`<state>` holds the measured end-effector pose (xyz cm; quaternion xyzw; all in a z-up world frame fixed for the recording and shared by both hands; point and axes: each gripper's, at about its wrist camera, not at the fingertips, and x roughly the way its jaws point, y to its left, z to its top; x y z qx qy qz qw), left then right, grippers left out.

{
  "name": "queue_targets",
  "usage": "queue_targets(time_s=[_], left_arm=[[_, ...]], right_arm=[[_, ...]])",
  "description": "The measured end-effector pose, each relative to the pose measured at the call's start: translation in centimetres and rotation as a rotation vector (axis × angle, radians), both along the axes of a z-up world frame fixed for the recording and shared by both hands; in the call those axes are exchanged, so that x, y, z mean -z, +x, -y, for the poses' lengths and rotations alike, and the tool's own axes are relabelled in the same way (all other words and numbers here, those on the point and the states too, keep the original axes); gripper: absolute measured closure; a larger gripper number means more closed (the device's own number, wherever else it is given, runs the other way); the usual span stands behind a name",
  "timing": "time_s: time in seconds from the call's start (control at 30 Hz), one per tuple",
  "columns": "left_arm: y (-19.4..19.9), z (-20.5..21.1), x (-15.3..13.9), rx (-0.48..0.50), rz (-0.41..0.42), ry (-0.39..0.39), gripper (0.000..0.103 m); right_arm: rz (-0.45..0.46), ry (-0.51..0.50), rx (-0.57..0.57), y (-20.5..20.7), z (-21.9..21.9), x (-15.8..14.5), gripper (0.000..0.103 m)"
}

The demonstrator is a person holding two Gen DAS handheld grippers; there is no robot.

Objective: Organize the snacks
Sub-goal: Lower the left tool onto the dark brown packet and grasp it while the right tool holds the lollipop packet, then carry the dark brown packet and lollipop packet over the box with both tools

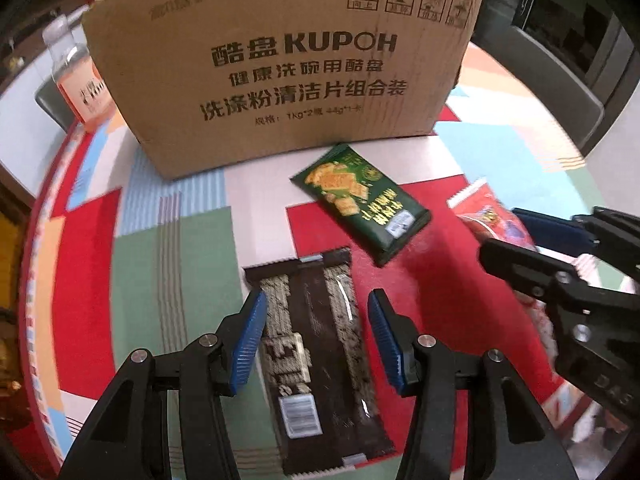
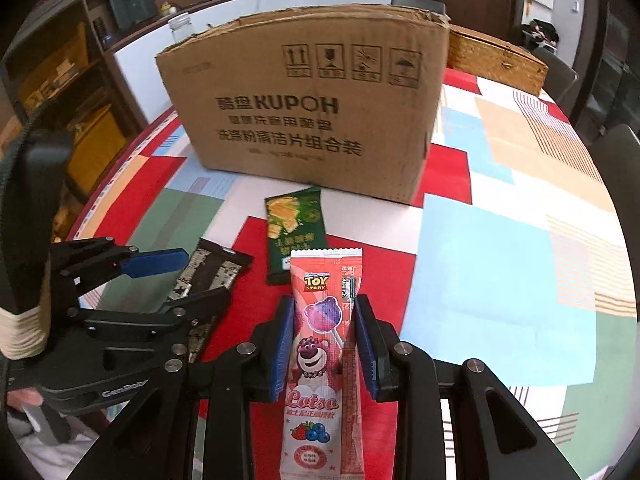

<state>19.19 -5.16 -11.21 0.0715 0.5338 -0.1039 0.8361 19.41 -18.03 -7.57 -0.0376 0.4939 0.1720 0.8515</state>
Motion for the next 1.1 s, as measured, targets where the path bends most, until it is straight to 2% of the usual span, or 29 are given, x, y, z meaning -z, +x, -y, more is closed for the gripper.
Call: queue_targets(time_s=[0.33, 0.63, 0.87, 1.1], left_arm=[[1.4, 0.2, 1.5, -0.026, -0.013, 0.008, 0.047], [1.3, -0.8, 1.4, -0.014, 0.006, -0.040, 0.054], [0.0, -1.7, -0.6, -0.020, 0.034, -0.083, 0.054], [-1.1, -3.0, -4.0, -0.030, 0.124, -0.120, 0.055]], right_arm=[[-0.029, 0.025, 0.019, 0.4, 0.1, 1.3, 0.072], [-0.036, 0.020, 0.016, 0.4, -0.3, 1.6, 0.072], [-0.018, 0.021, 0.015, 0.5, -0.7, 0.7, 0.072], [0.019, 0.031, 0.025, 0.3, -0.8, -1.2, 0.072]])
